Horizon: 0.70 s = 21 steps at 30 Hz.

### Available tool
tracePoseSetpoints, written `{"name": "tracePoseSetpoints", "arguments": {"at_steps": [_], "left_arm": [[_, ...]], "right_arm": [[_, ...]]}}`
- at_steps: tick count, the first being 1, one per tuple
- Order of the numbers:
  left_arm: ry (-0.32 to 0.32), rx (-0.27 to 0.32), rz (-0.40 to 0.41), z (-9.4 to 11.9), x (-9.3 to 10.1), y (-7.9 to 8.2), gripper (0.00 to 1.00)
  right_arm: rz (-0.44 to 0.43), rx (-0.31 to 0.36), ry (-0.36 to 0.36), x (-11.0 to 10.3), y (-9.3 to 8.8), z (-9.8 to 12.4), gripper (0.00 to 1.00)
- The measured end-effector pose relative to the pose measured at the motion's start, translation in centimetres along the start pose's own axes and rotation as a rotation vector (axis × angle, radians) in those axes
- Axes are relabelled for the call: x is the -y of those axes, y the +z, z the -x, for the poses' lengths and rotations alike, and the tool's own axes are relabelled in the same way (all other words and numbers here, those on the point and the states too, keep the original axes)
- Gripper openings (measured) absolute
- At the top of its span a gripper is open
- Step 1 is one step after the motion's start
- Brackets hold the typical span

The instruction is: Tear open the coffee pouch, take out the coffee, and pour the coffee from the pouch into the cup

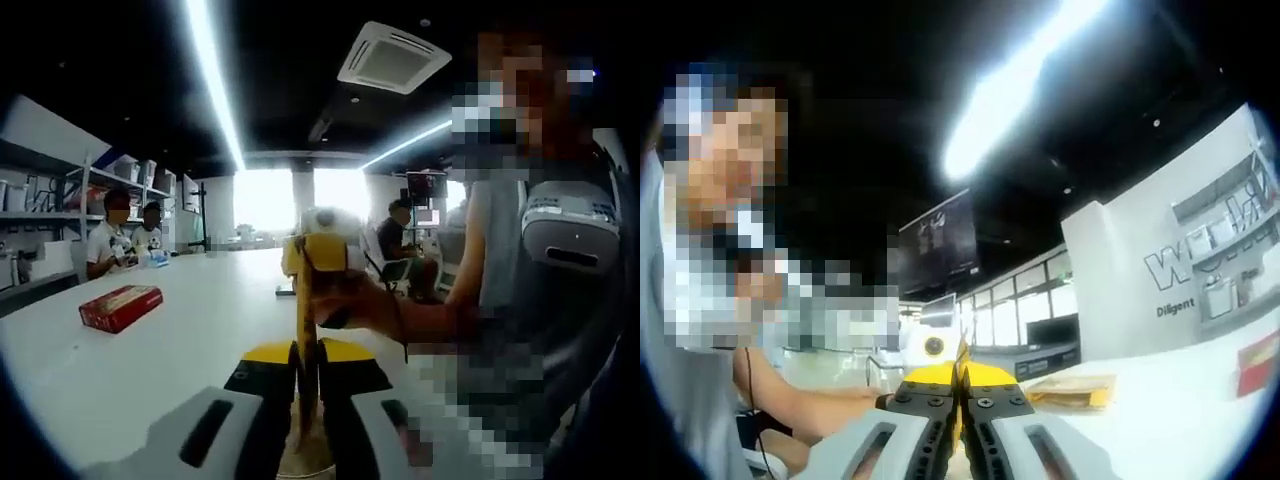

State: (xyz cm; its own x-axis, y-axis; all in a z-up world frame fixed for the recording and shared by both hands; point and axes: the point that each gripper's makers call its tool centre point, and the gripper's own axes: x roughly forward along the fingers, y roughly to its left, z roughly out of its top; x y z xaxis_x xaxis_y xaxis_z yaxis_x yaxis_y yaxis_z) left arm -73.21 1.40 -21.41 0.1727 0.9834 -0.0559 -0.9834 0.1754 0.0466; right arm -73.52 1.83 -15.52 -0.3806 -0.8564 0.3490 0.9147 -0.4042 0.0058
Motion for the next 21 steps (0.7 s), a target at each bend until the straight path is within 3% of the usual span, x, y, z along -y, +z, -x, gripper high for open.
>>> {"name": "tracePoseSetpoints", "arguments": {"at_steps": [2, 6, 12, 17, 21], "left_arm": [[-0.001, 0.002, -0.002, -0.1, 0.0, 0.1, 0.15], [-0.001, 0.011, -0.011, -0.1, -0.2, -0.1, 0.05], [0.016, -0.006, -0.009, -0.3, -0.3, -0.3, 0.03], [-0.011, 0.016, 0.012, 0.0, -0.1, -0.1, 0.05], [-0.007, 0.049, 0.021, -0.2, -0.2, 0.4, 0.13]], "right_arm": [[-0.001, -0.010, 0.003, -0.1, -0.4, -0.2, 0.02], [0.008, -0.028, 0.005, -0.4, -0.9, -0.4, 0.02], [0.012, -0.034, -0.006, -0.1, -1.1, -0.1, 0.02], [0.015, -0.028, 0.007, -0.5, -0.9, -0.3, 0.02], [0.020, -0.038, 0.007, -0.5, -1.3, -0.4, 0.02]]}}
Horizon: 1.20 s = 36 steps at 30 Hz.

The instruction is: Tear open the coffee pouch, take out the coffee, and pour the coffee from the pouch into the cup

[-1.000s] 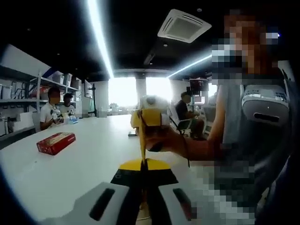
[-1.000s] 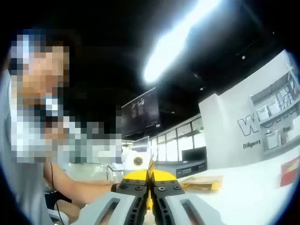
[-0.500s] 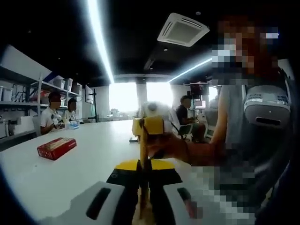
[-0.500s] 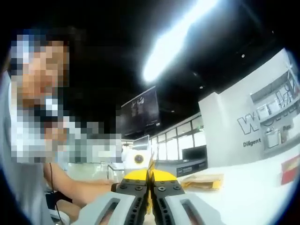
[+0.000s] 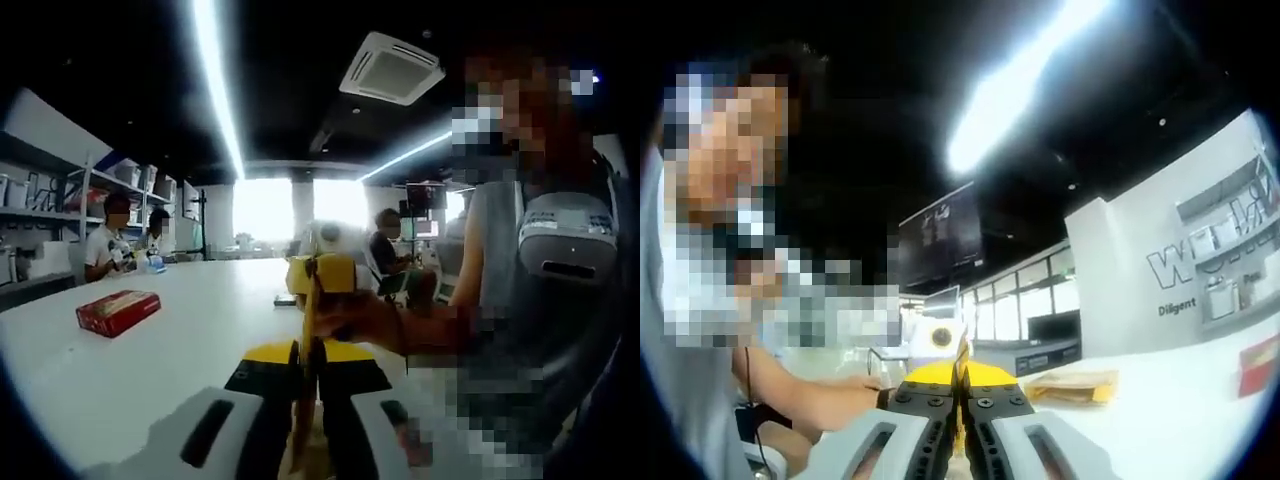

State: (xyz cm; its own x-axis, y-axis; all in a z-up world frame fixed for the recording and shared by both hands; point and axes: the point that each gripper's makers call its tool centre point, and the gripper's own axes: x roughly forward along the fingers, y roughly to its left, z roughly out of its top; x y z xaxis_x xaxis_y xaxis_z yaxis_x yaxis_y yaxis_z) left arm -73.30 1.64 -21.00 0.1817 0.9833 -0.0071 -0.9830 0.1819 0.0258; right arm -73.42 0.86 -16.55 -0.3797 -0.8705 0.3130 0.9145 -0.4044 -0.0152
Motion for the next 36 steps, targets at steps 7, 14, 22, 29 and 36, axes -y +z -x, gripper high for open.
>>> {"name": "tracePoseSetpoints", "arguments": {"at_steps": [7, 14, 22, 29, 36], "left_arm": [[-0.002, 0.015, -0.038, -0.4, 0.5, 0.5, 0.05], [-0.003, 0.027, -0.050, -0.2, 0.6, 1.0, 0.04], [0.001, 0.061, -0.049, 0.4, 0.5, 1.9, 0.04], [-0.003, 0.057, -0.058, 0.1, 0.6, 1.8, 0.04], [-0.003, 0.056, -0.054, 0.0, 0.6, 1.8, 0.06]], "right_arm": [[0.000, -0.046, -0.008, -0.1, -2.2, -0.1, 0.02], [0.009, -0.029, 0.021, -0.5, -1.0, 0.2, 0.09], [-0.003, 0.056, -0.001, 0.2, 2.0, 1.9, 0.07], [-0.019, 0.026, 0.023, -0.5, 0.7, 0.7, 0.07], [0.001, 0.005, 0.011, -0.6, 0.6, 0.7, 0.02]]}}
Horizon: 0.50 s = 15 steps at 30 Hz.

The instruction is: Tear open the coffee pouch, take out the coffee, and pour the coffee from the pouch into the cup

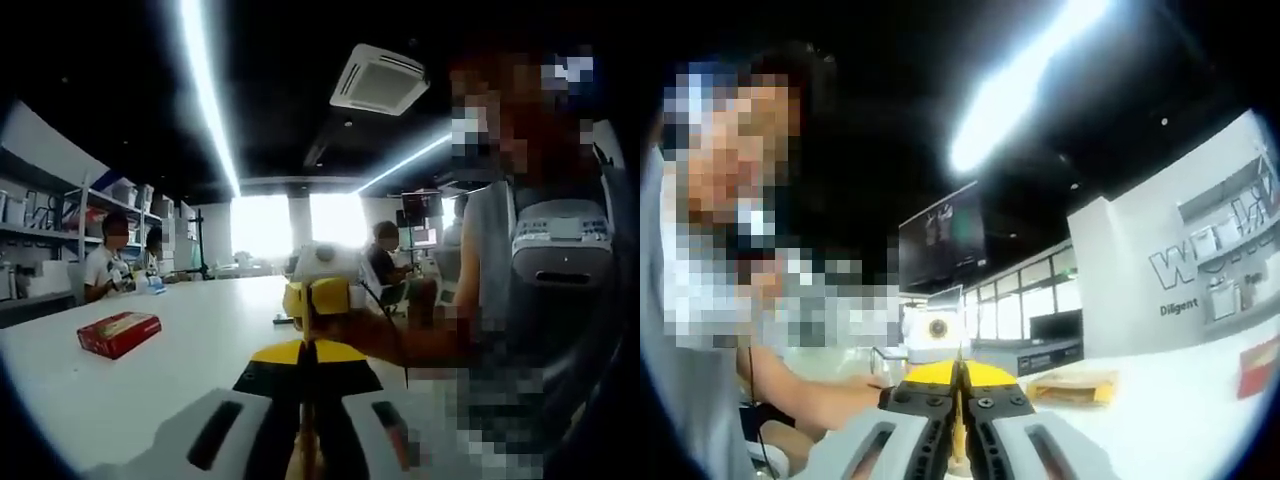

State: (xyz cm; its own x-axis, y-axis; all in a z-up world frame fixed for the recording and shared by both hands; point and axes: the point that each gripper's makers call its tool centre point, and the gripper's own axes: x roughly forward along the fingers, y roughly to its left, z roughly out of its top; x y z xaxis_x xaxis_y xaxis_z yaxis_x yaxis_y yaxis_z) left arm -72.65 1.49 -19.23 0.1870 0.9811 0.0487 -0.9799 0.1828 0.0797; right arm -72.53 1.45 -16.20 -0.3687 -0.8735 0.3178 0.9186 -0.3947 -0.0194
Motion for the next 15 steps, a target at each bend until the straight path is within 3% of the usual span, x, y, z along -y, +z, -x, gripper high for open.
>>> {"name": "tracePoseSetpoints", "arguments": {"at_steps": [3, 7, 15], "left_arm": [[-0.001, 0.007, 0.003, -0.1, -0.1, 0.0, 0.10], [0.008, -0.004, 0.004, 0.1, -0.5, -0.4, 0.07], [0.021, -0.037, -0.026, 0.3, -0.6, -0.8, 0.02]], "right_arm": [[0.009, 0.022, -0.010, 0.1, 0.4, 0.3, 0.02], [-0.009, 0.066, -0.015, 0.4, 1.2, 0.8, 0.02], [0.004, 0.033, -0.027, 0.6, 0.7, 0.6, 0.02]]}}
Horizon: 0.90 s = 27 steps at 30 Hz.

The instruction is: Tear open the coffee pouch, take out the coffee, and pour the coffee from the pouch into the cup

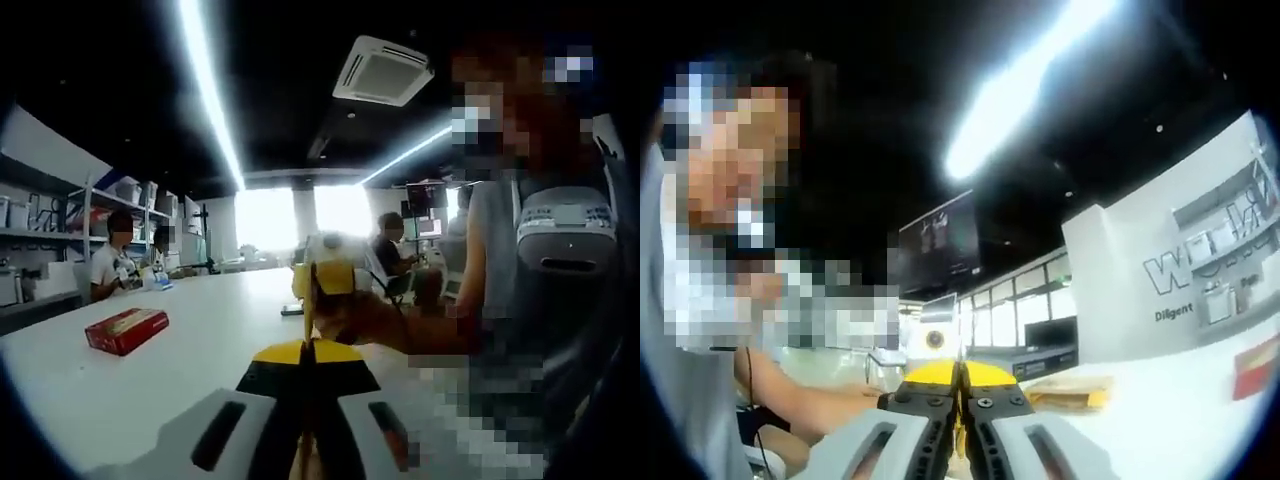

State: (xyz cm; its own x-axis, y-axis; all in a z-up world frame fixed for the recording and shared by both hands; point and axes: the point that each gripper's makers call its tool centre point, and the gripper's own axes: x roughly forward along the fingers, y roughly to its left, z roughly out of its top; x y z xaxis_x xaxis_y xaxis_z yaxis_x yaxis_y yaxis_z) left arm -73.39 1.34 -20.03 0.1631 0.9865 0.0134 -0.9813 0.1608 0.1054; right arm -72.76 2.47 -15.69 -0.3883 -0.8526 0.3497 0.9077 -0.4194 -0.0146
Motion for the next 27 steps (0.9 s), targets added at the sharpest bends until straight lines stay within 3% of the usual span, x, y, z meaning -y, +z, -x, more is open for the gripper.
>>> {"name": "tracePoseSetpoints", "arguments": {"at_steps": [7, 15, 23, 27], "left_arm": [[-0.001, 0.012, 0.042, -0.2, -0.1, 0.0, 0.11], [-0.013, -0.030, 0.017, -0.4, 0.0, -0.8, 0.02], [-0.023, -0.014, 0.087, -0.5, -0.2, -0.9, 0.08], [-0.019, -0.018, 0.078, -0.2, -0.3, -1.0, 0.10]], "right_arm": [[0.009, 0.013, -0.006, 0.1, 0.6, 0.1, 0.02], [0.019, 0.005, -0.021, 0.4, 0.7, 0.6, 0.02], [0.023, -0.001, -0.021, 0.5, 0.9, 0.8, 0.02], [0.023, 0.024, -0.024, 0.6, 1.7, 1.4, 0.02]]}}
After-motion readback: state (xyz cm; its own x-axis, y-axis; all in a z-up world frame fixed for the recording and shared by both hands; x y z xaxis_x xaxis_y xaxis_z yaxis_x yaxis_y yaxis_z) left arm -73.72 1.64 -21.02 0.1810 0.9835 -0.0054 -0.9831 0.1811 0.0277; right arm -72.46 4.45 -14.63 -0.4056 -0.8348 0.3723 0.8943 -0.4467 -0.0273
